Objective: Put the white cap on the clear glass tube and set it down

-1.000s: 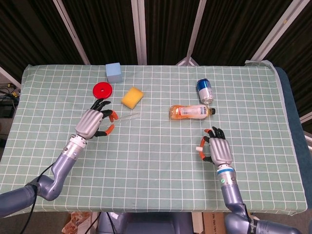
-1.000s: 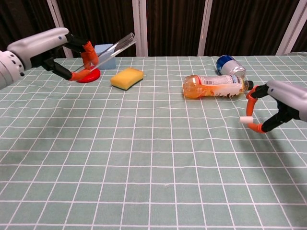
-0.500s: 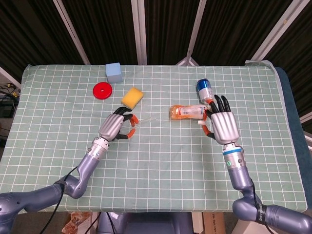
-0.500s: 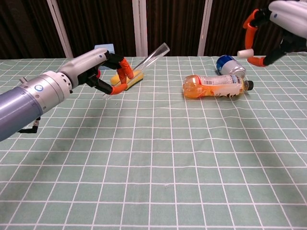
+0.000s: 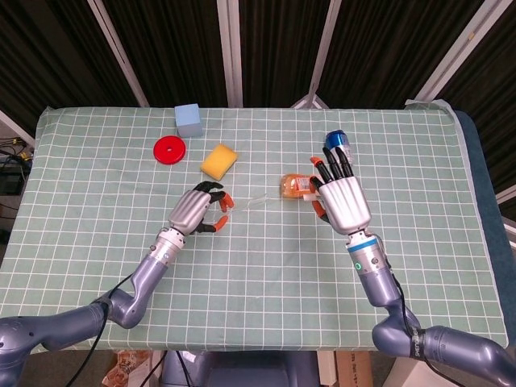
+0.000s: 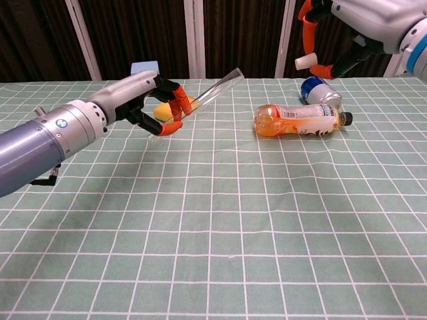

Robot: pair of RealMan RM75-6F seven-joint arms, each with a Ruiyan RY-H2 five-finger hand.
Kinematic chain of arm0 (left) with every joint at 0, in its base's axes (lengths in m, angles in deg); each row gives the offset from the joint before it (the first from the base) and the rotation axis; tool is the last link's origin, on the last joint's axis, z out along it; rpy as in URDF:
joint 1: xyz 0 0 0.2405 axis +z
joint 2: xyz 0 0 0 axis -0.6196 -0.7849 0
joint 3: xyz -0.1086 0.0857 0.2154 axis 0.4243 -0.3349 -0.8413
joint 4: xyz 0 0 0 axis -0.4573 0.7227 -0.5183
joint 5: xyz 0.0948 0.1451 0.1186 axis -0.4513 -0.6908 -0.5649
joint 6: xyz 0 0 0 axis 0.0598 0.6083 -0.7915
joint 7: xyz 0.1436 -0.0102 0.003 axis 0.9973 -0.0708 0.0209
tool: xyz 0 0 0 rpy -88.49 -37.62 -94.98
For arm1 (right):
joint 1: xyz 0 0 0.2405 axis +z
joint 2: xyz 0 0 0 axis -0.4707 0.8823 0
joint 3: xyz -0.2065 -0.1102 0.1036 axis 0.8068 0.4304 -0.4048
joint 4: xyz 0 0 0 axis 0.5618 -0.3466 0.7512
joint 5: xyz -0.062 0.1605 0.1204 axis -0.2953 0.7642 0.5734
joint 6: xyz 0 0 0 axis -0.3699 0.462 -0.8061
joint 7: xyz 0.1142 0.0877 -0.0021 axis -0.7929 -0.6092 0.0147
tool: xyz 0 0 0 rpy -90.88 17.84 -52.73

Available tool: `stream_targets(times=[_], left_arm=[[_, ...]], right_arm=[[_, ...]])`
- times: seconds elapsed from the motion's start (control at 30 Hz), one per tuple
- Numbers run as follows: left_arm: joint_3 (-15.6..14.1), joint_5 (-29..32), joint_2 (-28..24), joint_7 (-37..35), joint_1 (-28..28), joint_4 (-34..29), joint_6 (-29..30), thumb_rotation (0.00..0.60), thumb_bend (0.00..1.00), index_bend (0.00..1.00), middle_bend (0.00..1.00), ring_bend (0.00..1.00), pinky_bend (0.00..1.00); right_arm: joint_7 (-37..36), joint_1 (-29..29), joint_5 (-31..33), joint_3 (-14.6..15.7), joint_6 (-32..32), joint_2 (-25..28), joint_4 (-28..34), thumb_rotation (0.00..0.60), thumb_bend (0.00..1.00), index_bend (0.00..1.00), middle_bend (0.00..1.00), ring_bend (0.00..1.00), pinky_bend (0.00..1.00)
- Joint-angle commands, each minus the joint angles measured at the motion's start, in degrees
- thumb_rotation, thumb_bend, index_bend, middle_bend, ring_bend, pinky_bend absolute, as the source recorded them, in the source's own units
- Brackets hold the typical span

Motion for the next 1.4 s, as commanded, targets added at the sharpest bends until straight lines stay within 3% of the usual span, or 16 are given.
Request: stream_targets(times=[0.03,1.4], left_arm=[[0.0,0.5,-0.9,1.0,-0.1,-1.0,-0.9,0.600,0.84,0.52,0.57,0.20,0.17],[-0.2,1.2,0.7,3.8,-1.2,-2.5,-1.9,0.600,0.84,0.52,0.57,0.20,0.17]], right_arm=[[0.9,1.1,-0.7,0.2,-0.2,-0.9,-1.8,0.600,0.37,0.65,0.22,0.00,0.00],[2.6,3.9,-1.2,1.8,0.4,-6.6,-4.6,0.600,0.36,0.65,0.22,0.00,0.00]])
